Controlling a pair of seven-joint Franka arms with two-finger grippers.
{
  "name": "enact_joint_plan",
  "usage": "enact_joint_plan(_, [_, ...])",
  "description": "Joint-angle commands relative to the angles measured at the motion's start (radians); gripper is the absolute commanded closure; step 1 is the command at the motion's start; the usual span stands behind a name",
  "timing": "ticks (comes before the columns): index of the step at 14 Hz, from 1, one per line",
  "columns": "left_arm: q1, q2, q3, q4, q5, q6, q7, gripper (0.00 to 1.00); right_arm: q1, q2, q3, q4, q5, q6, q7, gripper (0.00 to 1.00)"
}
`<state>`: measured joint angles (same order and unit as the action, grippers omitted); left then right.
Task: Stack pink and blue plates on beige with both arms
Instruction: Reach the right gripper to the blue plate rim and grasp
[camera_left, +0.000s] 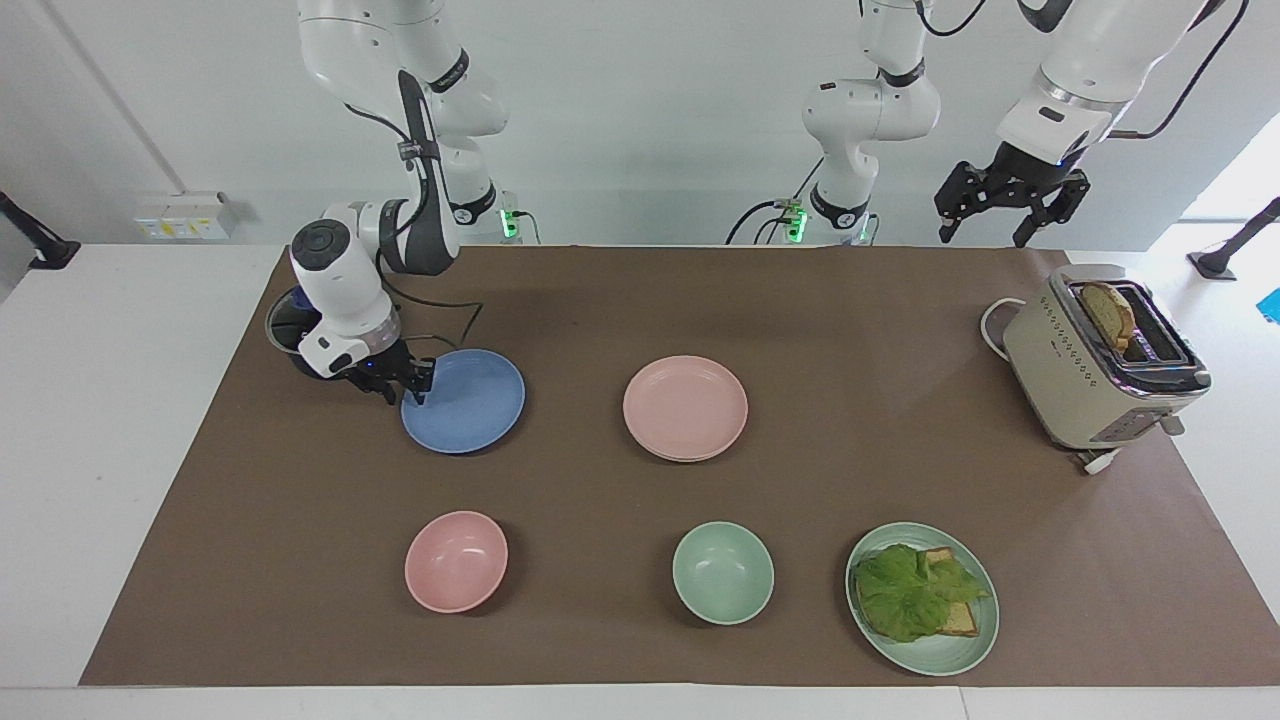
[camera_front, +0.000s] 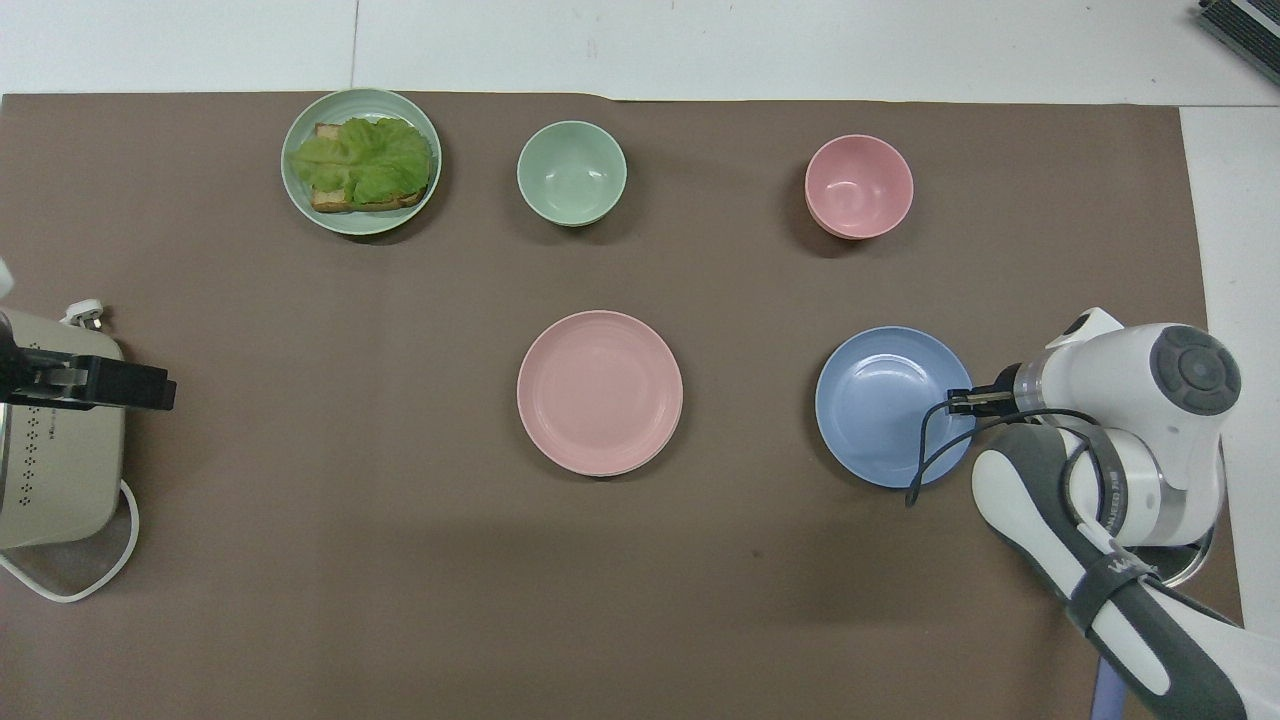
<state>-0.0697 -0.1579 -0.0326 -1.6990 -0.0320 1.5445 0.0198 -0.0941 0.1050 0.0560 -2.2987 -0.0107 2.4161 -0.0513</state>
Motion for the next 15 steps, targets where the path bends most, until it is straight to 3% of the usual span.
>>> enact_joint_plan(1, [0.011, 0.003, -0.007, 0.015, 0.009, -0.012, 0.015, 0.0, -0.015, -0.004, 0.007, -0.005, 0.078, 0.002, -0.055, 1.0])
enact_joint_plan(5, [0.011, 0.004, -0.007, 0.015, 0.009, -0.003, 0.017, 0.0, -0.003, -0.062, 0.01, 0.015, 0.118, -0.074, -0.055, 1.0])
enact_joint_plan(7, [0.01, 0.006, -0.007, 0.015, 0.007, 0.011, 0.02, 0.0, 0.001, -0.135, 0.015, 0.022, 0.124, -0.15, -0.048, 1.0])
enact_joint_plan(9, [0.01, 0.006, -0.007, 0.016, 0.006, 0.011, 0.019, 0.0, 0.054, -0.171, 0.015, 0.068, 0.234, -0.231, -0.045, 1.0])
enact_joint_plan(11, [0.013, 0.008, -0.007, 0.016, 0.006, 0.009, 0.011, 0.0, 0.124, -0.154, 0.016, 0.108, 0.294, -0.223, -0.021, 1.0])
enact_joint_plan(15, [0.073, 0.006, -0.036, 0.012, 0.001, -0.003, 0.011, 0.0, 0.347, -0.076, 0.016, 0.23, 0.275, -0.14, 0.301, 1.0])
